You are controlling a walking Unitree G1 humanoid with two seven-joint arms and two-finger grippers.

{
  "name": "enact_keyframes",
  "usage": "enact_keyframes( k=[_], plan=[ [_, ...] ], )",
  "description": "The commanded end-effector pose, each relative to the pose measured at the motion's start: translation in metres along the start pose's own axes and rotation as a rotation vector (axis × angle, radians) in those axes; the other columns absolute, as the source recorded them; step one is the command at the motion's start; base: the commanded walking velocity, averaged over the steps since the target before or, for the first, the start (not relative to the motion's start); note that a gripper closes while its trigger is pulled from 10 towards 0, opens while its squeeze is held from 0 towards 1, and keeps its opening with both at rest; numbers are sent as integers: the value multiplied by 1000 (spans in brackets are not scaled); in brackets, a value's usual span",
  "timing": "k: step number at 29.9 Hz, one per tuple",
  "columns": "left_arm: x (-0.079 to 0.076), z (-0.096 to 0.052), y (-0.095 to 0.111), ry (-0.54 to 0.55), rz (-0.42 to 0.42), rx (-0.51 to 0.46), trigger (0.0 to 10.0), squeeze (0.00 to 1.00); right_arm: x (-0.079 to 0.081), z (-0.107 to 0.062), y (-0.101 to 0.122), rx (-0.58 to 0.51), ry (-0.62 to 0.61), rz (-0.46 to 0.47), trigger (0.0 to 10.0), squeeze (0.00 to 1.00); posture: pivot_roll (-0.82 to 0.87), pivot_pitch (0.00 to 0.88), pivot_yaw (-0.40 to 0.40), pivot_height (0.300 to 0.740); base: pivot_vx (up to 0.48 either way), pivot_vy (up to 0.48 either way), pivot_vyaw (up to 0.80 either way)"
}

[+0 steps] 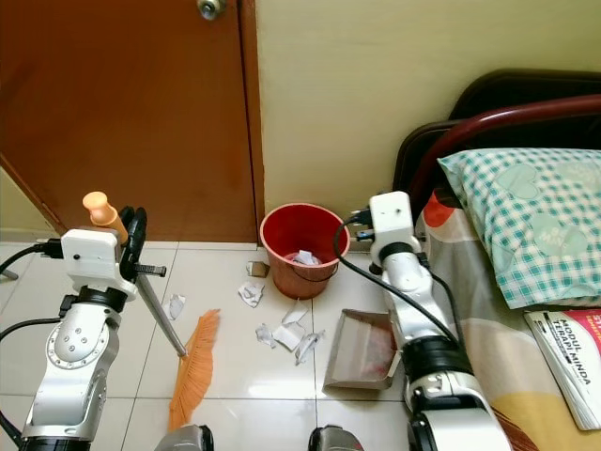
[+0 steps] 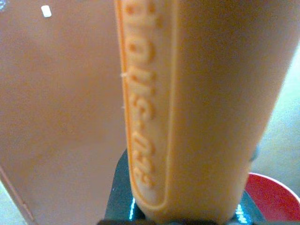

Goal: Sweep floor

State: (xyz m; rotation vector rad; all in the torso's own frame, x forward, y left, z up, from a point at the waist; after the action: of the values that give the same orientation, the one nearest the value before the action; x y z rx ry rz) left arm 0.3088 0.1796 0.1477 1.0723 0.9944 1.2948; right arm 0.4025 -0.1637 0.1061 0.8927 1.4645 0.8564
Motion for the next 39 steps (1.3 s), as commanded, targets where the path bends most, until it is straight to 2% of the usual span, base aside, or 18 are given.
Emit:
enact_keyframes(
  k=[1, 6, 9, 14, 16, 18, 21, 24, 25, 28, 29, 30, 34, 36, 37, 39],
  plan=[
    [1, -6, 6, -9, 15, -6, 10000, 0, 6, 5, 12, -27, 6, -25, 10000, 0, 101, 199, -48, 740, 0, 0, 0],
    [-1, -7, 4, -12, 16, 1, 10000, 0, 28, 8, 11, 4, 52, -20, 10000, 0, 116, 212, -51, 740, 0, 0, 0],
    [-7, 1, 4, -37, 8, -3, 10000, 0, 37, 9, 14, 11, 70, 12, 10000, 0, 113, 218, -51, 740, 0, 0, 0],
    [-26, 23, 2, -91, -32, -19, 10000, 0, 48, 9, 20, -3, 91, 26, 10000, 0, 96, 220, -50, 740, 0, 0, 0],
    [-40, 36, 0, -114, -52, -35, 10000, 0, 48, 8, 16, 4, 94, 27, 10000, 0, 90, 221, -54, 740, 0, 0, 0],
    [-43, 39, 0, -121, -57, -40, 10000, 0, 48, 7, 15, 6, 94, 27, 10000, 0, 90, 221, -54, 740, 0, 0, 0],
    [-65, 51, -4, -181, -45, -38, 10000, 0, 49, 6, 10, 18, 92, 33, 10000, 0, 81, 222, -58, 740, 0, 0, 0],
    [-94, 58, -6, -273, -108, -36, 10000, 0, 50, 6, 11, 16, 92, 38, 10000, 0, 67, 221, -60, 740, 0, 0, 0],
    [-94, 58, -6, -273, -108, -36, 10000, 0, 50, 6, 11, 16, 92, 38, 10000, 0, 67, 221, -60, 740, 0, 0, 0],
    [-128, 58, -7, -367, -167, -30, 10000, 0, 50, 7, 13, 11, 90, 43, 10000, 0, 61, 219, -60, 740, 0, 0, 0],
    [-128, 58, -7, -367, -167, -30, 10000, 0, 50, 7, 13, 11, 90, 43, 10000, 0, 61, 219, -60, 740, 0, 0, 0],
    [-152, 52, -8, -437, -224, -15, 10000, 0, 48, 8, 15, 6, 87, 47, 10000, 0, 50, 215, -58, 740, 0, 0, 0],
    [-169, 47, -5, -473, -276, -17, 10000, 0, 46, 8, 15, 4, 82, 50, 10000, 0, 45, 215, -58, 740, 0, 0, 0],
    [-175, 46, 1, -453, -362, -17, 10000, 0, 44, 8, 14, 4, 79, 52, 10000, 0, 46, 212, -60, 740, 0, 0, 0],
    [-178, 47, 9, -436, -438, -27, 10000, 0, 44, 8, 13, 6, 80, 55, 10000, 0, 46, 211, -60, 740, 0, 0, 0],
    [-180, 49, 17, -415, -507, -36, 10000, 0, 45, 7, 12, 6, 81, 57, 10000, 0, 46, 209, -63, 740, 0, 0, 0]
  ],
)
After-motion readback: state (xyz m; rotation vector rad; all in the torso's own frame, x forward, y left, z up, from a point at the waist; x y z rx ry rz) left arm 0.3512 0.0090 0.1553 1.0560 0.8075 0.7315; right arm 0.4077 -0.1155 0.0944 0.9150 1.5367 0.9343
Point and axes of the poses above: a point about 5 cm out from each wrist's last joint towards the gripper, its own z axis pointing out of the wrist towards the gripper, its own y axis along the axis of the wrist's last joint, x = y × z, the point moved 5 cm from there along z, pointing out of the wrist towards the gripper, and after that the axes turned 9 degrees about -z, right-handed, at the moved point
